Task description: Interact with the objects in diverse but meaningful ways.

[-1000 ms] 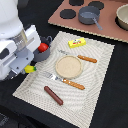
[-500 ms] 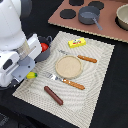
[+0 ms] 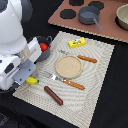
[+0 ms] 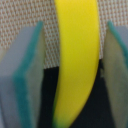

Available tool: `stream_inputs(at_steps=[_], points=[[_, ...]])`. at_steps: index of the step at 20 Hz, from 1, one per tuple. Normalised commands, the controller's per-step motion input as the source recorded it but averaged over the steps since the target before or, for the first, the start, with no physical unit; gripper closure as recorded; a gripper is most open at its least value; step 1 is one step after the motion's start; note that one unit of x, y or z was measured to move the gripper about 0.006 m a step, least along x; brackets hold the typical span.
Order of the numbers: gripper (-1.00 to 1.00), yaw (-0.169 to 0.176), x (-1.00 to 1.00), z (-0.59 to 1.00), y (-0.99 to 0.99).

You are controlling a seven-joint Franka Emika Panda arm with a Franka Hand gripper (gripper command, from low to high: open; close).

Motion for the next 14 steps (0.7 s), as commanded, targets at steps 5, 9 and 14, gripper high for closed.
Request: stream_inputs(at_steps=[5, 9, 14], points=[[-1.00, 0.059, 0.32, 0.81, -0.03], [-1.00, 0.045, 0.73, 0.80, 0.21], [-1.00, 0.025, 0.86, 0.65, 0.45]])
